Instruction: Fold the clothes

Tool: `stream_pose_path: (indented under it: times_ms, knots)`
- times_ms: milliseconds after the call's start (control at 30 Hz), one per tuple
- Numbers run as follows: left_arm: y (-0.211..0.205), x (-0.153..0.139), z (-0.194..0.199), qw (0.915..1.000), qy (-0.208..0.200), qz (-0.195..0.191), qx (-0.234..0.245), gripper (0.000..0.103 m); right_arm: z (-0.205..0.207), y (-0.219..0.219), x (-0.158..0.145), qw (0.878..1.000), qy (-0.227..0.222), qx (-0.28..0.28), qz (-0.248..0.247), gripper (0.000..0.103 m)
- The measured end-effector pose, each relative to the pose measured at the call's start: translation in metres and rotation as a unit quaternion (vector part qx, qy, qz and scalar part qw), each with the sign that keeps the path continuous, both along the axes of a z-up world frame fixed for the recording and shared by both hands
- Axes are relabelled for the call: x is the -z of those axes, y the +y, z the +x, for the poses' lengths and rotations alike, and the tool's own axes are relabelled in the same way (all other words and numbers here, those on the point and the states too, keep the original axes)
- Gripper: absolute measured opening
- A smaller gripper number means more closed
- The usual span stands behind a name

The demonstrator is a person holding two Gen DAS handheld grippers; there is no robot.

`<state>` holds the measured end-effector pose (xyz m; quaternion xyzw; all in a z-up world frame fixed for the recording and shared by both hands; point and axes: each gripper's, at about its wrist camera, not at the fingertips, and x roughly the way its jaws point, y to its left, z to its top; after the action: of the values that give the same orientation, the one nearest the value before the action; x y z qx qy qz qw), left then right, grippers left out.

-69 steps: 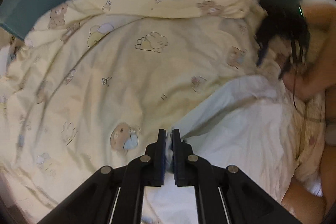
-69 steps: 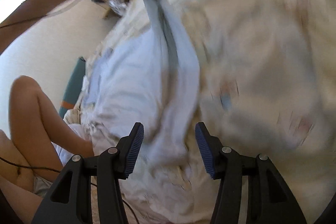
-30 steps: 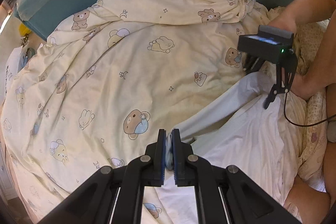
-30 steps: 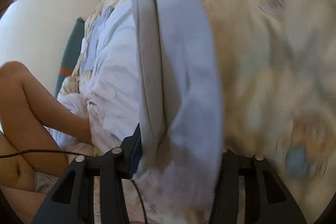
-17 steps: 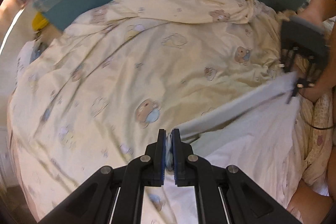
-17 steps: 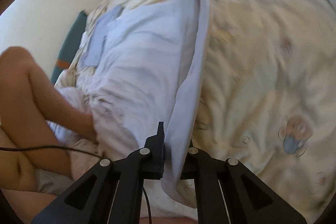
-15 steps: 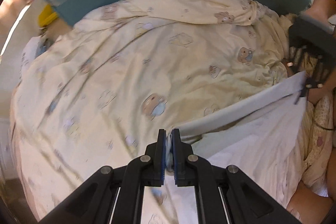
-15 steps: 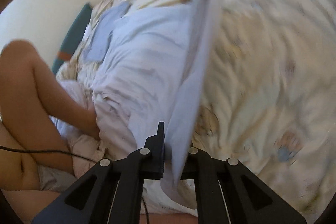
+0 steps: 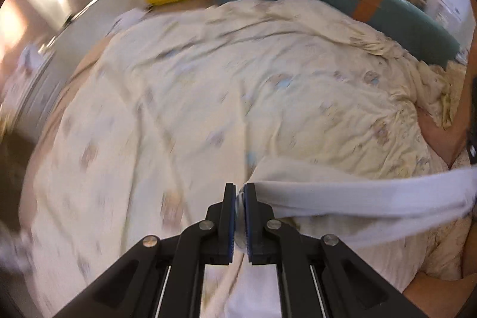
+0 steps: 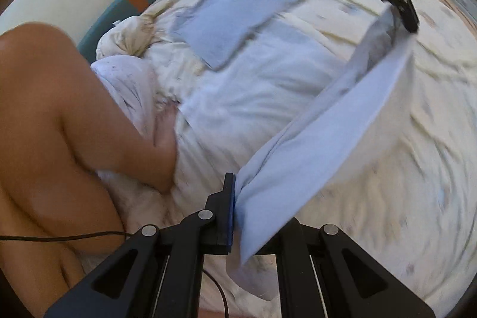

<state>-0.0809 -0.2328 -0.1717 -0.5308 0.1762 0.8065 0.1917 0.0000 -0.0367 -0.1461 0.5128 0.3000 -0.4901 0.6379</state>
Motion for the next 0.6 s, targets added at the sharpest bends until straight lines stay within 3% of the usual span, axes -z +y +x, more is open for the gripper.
stream_pose_path:
  times_ms: [267, 400, 567, 600]
  knots:
    - [-0.105, 0.048, 0.088, 0.9964, -0.027, 0.005, -0.080, 0.005, 0.070, -0.128, 0.055, 0.998, -0.040, -0.055, 0.018, 0.006]
    - [-0.136, 0.079, 0.125, 0.9932, -0.054, 0.002, -0.103, 0.005, 0.098, -0.166, 0.095, 0.994, -0.070, -0.068, 0.042, 0.006]
    - [-0.158, 0.106, 0.152, 0.9886, -0.061, 0.007, -0.137, 0.006, 0.117, -0.195, 0.133, 0.992, -0.091, -0.056, 0.067, 0.007]
    - [-0.159, 0.111, 0.156, 0.9870, -0.063, -0.005, -0.148, 0.012, 0.121, -0.200, 0.141, 0.991, -0.093, -0.053, 0.074, 0.008]
